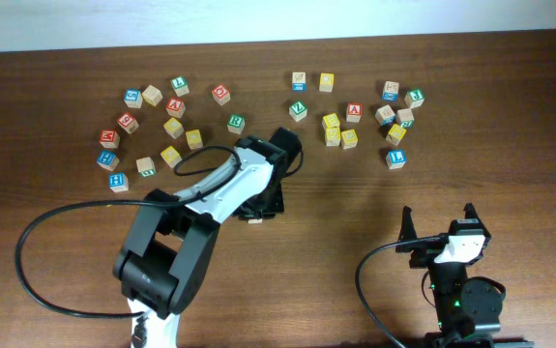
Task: Spell out ICRA
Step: 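Carry the red 'I' block to the open table center and lower it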
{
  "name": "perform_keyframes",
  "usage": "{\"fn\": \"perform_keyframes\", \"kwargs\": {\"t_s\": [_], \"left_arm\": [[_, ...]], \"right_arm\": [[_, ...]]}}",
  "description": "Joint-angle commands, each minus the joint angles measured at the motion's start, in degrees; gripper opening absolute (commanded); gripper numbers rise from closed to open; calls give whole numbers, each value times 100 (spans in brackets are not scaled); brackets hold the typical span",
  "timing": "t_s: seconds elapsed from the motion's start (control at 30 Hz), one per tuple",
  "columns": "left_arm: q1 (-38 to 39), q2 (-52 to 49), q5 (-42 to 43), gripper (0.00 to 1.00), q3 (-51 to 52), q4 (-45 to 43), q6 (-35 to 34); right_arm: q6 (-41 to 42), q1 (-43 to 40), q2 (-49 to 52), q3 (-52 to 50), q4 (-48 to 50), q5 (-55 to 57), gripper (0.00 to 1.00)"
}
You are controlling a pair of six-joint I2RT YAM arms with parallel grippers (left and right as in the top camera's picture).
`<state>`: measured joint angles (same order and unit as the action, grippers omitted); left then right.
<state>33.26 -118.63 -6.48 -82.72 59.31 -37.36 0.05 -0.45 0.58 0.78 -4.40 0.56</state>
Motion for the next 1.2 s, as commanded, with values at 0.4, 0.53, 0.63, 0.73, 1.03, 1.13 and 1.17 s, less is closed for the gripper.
{"fn": "perform_keyframes", "kwargs": {"t_s": [0.4, 0.53, 0.63, 0.73, 1.03, 1.13, 1.17], "left_arm": [[-299, -68, 422, 26, 37, -164, 1071], [-308, -66, 413, 26, 37, -162, 1069], [-313, -66, 376, 25, 37, -164, 1062], [-319, -68, 369, 25, 37, -133, 997], [-555, -66, 372, 24, 37, 13, 984], [-551, -66, 374, 24, 37, 9, 1029], [-542, -66, 374, 24, 37, 9, 1029]], "right_arm": [[66, -37, -39, -46, -20, 50, 98], [66, -37, -37, -46, -17, 50, 98], [66, -37, -39, -46, -20, 50, 98], [66, -37, -37, -46, -17, 50, 98], [66, -37, -37, -46, -17, 50, 98], [66, -37, -37, -46, -20, 52, 98], [66, -37, -37, -46, -20, 50, 98]]}}
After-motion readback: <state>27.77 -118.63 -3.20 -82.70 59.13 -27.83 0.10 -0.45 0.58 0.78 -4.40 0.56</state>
